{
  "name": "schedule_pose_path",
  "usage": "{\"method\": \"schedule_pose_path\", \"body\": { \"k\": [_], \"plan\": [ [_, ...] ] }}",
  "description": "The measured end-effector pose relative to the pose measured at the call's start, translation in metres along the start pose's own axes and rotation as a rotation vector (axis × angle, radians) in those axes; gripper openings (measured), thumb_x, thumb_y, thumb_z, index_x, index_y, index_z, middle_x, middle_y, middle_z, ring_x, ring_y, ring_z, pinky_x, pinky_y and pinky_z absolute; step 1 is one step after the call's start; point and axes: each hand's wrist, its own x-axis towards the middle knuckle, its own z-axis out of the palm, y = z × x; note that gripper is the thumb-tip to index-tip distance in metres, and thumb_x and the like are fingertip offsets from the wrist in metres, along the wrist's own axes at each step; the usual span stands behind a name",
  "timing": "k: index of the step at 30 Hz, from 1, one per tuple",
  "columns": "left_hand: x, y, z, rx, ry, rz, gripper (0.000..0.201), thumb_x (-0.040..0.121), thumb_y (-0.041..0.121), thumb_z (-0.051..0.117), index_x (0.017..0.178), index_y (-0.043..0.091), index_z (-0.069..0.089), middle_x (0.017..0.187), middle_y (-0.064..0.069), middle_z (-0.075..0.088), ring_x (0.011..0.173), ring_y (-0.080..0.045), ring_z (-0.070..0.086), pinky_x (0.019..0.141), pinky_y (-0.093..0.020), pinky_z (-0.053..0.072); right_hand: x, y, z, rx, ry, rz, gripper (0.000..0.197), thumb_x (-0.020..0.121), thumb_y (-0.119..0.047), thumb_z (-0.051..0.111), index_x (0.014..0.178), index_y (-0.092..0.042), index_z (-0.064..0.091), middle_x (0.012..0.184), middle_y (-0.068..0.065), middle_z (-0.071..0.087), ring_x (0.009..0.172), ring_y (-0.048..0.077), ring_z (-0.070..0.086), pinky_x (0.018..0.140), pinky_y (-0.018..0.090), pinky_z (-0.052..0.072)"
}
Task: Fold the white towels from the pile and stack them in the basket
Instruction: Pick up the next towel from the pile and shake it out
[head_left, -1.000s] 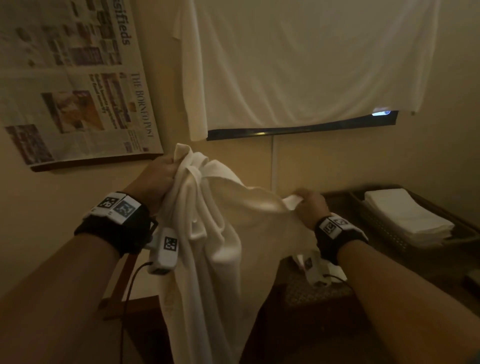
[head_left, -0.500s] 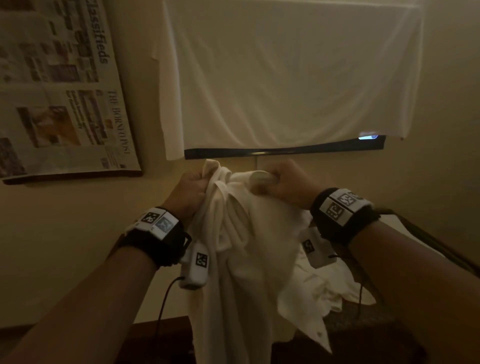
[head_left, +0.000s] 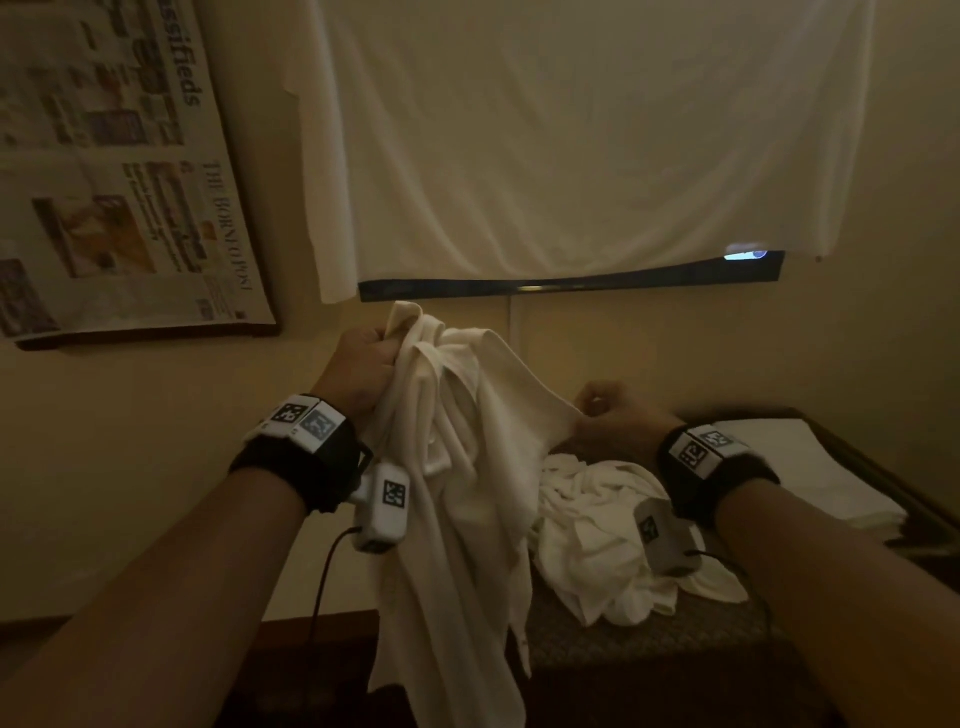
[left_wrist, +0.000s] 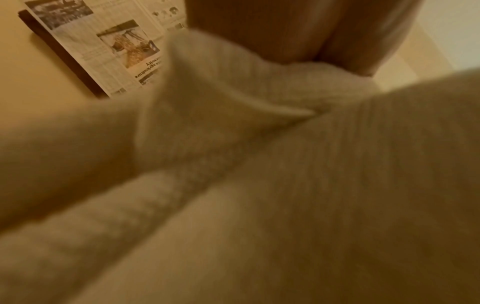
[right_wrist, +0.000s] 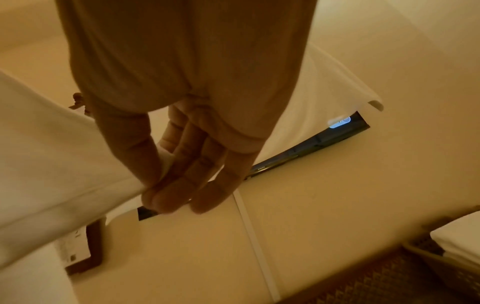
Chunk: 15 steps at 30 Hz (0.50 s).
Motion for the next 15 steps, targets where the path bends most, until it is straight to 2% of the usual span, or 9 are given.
{"method": "schedule_pose_path", "body": {
  "k": [3,5,7,8,9,11,13,15],
  "plan": [
    [-0.002,0.0,-0.013,0.013,-0.094,0.007,0.058,0.067,0.062,0.071,0.091,0.01,0.076,0.1,-0.027,0.07,0.089,-0.037,0.066,0.09,-0.067,0.048,0.01,-0.015,-0.002,-0.014,0.095,-0.07,0.005,0.086,-0.021,0.073,0.084,-0.016,0.071,0.082,0.008,0.074,0.079,0.026,0.07,0.076,0.045,0.058],
    [-0.008,0.002,-0.028,0.04,-0.198,0.038,0.071,0.067,0.07,0.072,0.093,0.004,0.073,0.102,-0.03,0.068,0.09,-0.037,0.064,0.093,-0.066,0.045,0.015,-0.039,-0.003,0.067,0.138,-0.153,0.011,0.09,-0.027,0.068,0.085,-0.018,0.071,0.087,0.006,0.073,0.088,0.025,0.069,0.08,0.041,0.057],
    [-0.014,0.008,-0.049,0.083,-0.298,0.115,0.066,0.078,0.066,0.066,0.097,0.002,0.072,0.101,-0.026,0.068,0.092,-0.037,0.062,0.092,-0.065,0.045,0.016,-0.076,0.002,0.141,0.183,-0.256,0.013,0.093,-0.025,0.064,0.087,-0.015,0.069,0.09,0.009,0.071,0.089,0.025,0.069,0.082,0.044,0.058],
    [-0.015,0.014,-0.06,0.105,-0.319,0.152,0.059,0.083,0.062,0.062,0.099,0.007,0.073,0.101,-0.022,0.068,0.094,-0.037,0.062,0.089,-0.061,0.046,0.014,-0.099,0.006,0.175,0.201,-0.324,0.012,0.094,-0.02,0.061,0.087,-0.012,0.067,0.088,0.011,0.069,0.085,0.025,0.069,0.079,0.044,0.058],
    [-0.016,0.022,-0.071,0.114,-0.315,0.177,0.056,0.082,0.064,0.06,0.1,0.013,0.075,0.101,-0.017,0.069,0.095,-0.034,0.063,0.085,-0.055,0.049,0.013,-0.122,0.01,0.188,0.207,-0.395,0.012,0.096,-0.017,0.059,0.088,-0.01,0.065,0.084,0.011,0.066,0.08,0.023,0.067,0.074,0.041,0.058],
    [-0.016,0.04,-0.091,0.082,-0.275,0.217,0.057,0.069,0.074,0.067,0.094,0.024,0.077,0.092,-0.005,0.07,0.089,-0.023,0.065,0.078,-0.038,0.052,0.004,-0.172,0.017,0.133,0.219,-0.553,0.012,0.098,-0.018,0.055,0.095,-0.011,0.064,0.083,0.003,0.064,0.074,0.01,0.062,0.068,0.029,0.056],
    [-0.014,0.057,-0.109,0.052,-0.245,0.286,0.053,0.062,0.076,0.071,0.086,0.03,0.077,0.085,0.004,0.069,0.081,-0.014,0.065,0.072,-0.029,0.053,-0.001,-0.216,0.022,0.043,0.217,-0.689,0.011,0.097,-0.023,0.057,0.095,-0.022,0.067,0.083,-0.008,0.065,0.071,-0.004,0.06,0.063,0.015,0.053],
    [-0.013,0.073,-0.121,0.043,-0.222,0.345,0.041,0.069,0.069,0.071,0.085,0.032,0.078,0.083,0.008,0.069,0.078,-0.008,0.064,0.067,-0.023,0.053,-0.007,-0.252,0.028,0.009,0.148,-0.757,0.008,0.09,-0.036,0.063,0.088,-0.036,0.07,0.086,-0.01,0.07,0.078,-0.003,0.064,0.069,0.021,0.054]
  ]
}}
